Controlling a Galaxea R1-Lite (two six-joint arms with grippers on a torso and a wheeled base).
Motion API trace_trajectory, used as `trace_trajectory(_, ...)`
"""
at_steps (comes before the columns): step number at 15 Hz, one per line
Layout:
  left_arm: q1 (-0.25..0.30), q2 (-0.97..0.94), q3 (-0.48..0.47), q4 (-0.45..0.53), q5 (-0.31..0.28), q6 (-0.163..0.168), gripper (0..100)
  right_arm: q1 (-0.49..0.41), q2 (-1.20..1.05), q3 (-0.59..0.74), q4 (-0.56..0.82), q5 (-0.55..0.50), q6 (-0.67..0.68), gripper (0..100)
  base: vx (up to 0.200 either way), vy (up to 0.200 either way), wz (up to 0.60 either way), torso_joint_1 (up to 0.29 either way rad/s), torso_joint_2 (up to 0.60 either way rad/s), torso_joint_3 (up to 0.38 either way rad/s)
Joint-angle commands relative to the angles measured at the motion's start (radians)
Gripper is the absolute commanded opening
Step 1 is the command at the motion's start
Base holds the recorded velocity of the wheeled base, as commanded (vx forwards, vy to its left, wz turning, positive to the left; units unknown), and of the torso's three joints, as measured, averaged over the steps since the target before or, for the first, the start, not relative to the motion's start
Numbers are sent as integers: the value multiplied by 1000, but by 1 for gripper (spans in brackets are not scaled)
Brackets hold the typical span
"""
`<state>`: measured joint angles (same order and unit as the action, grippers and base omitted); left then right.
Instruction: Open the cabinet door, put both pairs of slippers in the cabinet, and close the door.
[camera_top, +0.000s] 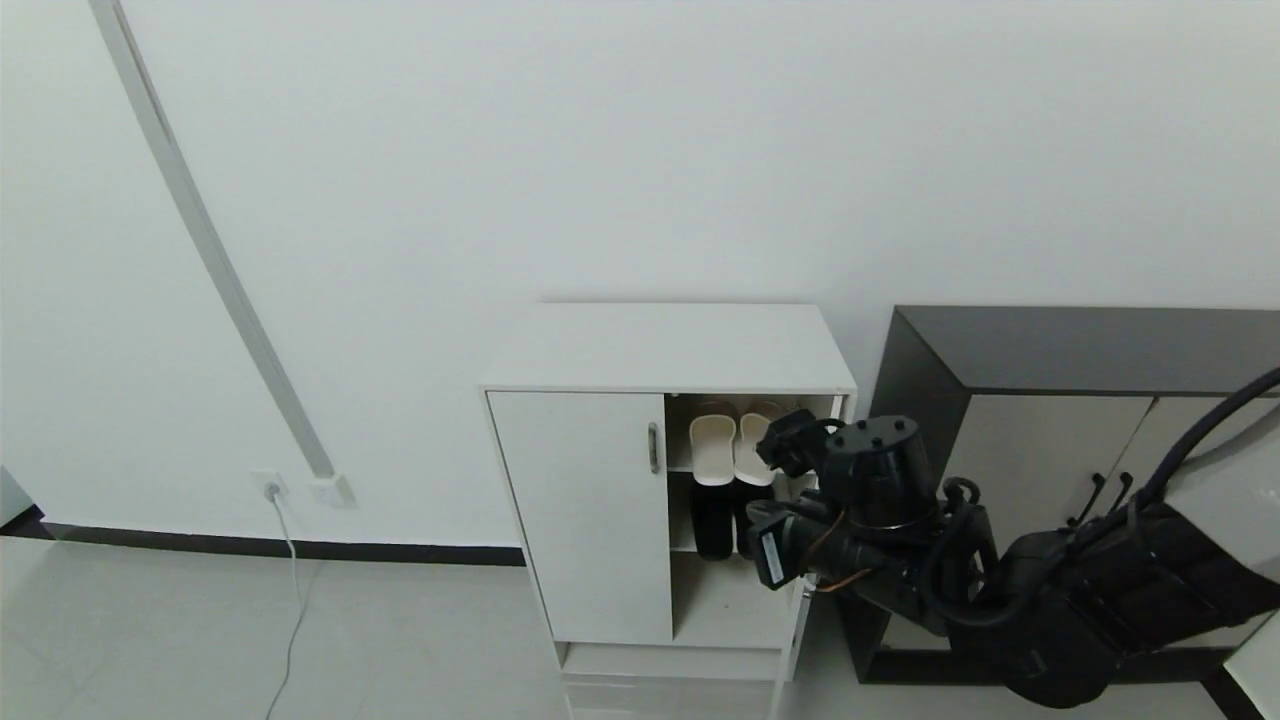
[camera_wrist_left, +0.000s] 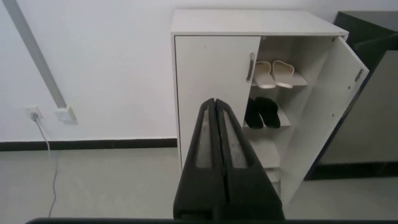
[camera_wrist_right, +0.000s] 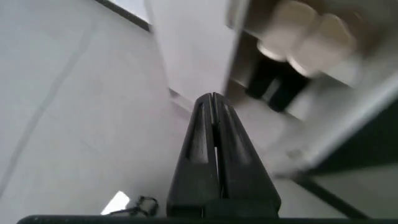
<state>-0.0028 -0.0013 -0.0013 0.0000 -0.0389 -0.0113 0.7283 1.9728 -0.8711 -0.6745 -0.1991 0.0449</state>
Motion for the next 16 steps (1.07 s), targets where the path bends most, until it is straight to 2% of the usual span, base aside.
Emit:
trace_trajectory(1, 0, 1, 0, 0, 1, -1, 0, -50, -78, 12, 72, -13, 6, 0, 200, 0, 0, 2, 2, 7)
trace_trajectory(2, -2, 1, 0, -2, -1, 1, 0, -78, -120, 30, 116, -13, 9, 0, 200, 0, 0, 7, -2, -7)
trace_trajectory(6, 0, 1, 0, -2, 1, 1, 0, -153, -184, 147, 122, -16, 3, 0, 200, 0, 0, 2, 5, 4)
trace_trajectory(8, 0, 1, 0, -2, 1, 1, 0, -161, -184, 218, 119, -14, 6, 0, 0, 0, 0, 0, 0, 0)
trace_trajectory(12, -2, 1, 0, -2, 1, -3, 0, -164, -92, 242, 84, -9, 12, 0, 0, 0, 0, 0, 0, 0)
trace_trajectory(16, 0, 1, 0, -2, 1, -3, 0, -168, 34, 245, -48, -9, 10, 0, 0, 0, 0, 0, 0, 0)
